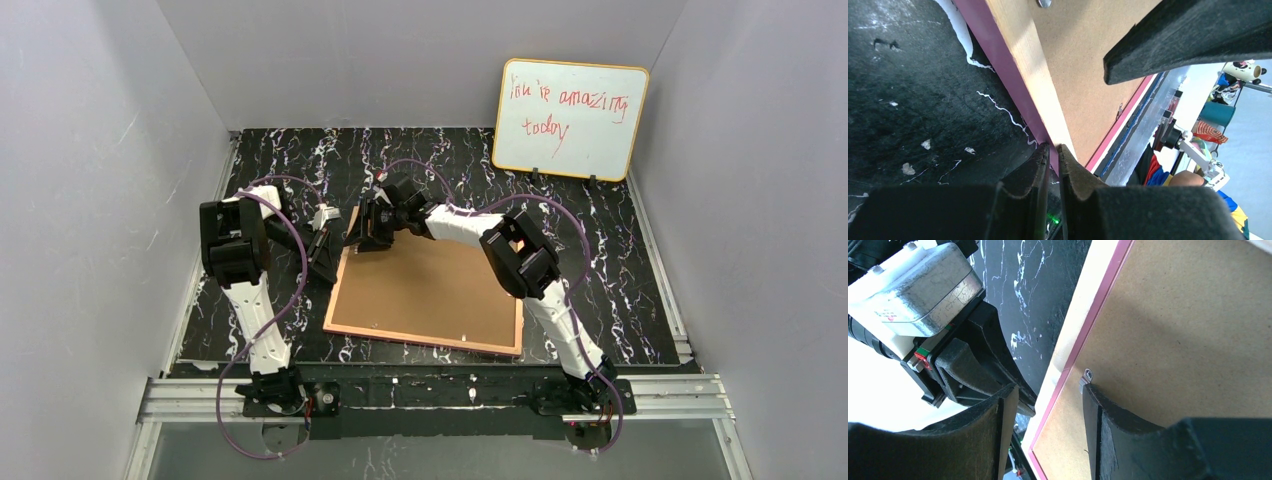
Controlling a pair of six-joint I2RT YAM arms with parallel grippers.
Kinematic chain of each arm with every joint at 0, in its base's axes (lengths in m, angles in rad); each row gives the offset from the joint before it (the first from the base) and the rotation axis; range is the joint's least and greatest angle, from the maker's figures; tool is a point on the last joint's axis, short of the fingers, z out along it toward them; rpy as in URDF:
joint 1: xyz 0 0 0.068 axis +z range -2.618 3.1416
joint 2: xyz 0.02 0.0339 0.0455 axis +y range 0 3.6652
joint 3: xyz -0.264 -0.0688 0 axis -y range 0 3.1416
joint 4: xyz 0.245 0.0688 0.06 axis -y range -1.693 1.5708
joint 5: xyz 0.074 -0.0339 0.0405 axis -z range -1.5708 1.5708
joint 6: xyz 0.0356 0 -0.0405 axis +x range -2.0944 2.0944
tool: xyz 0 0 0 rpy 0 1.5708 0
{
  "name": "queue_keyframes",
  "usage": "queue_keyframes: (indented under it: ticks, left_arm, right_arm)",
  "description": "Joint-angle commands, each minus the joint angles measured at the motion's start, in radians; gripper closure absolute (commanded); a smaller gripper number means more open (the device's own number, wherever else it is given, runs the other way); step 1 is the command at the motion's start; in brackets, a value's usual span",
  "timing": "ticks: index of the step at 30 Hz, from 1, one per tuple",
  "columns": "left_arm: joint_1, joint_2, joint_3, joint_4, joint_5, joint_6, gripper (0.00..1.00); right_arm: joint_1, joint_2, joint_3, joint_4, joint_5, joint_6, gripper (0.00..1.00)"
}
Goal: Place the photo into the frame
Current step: Install the photo frame at the center of the board.
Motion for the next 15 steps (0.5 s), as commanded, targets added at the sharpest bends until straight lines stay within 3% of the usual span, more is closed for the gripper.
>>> queue_keyframes:
  ticks: [1, 15]
  left_arm:
    - [-0.011, -0.033, -0.02, 0.051, -0.013, 0.018, 0.91]
    - [-0.011, -0.038, -0.029, 0.052, -0.018, 0.026, 0.91]
  right_arm:
    - [0.015, 0.039, 0.044, 0.036, -0.017, 0.02, 0.41]
    - [0.016, 0.05, 0.035, 0.055, 0.023, 0.049, 0.42]
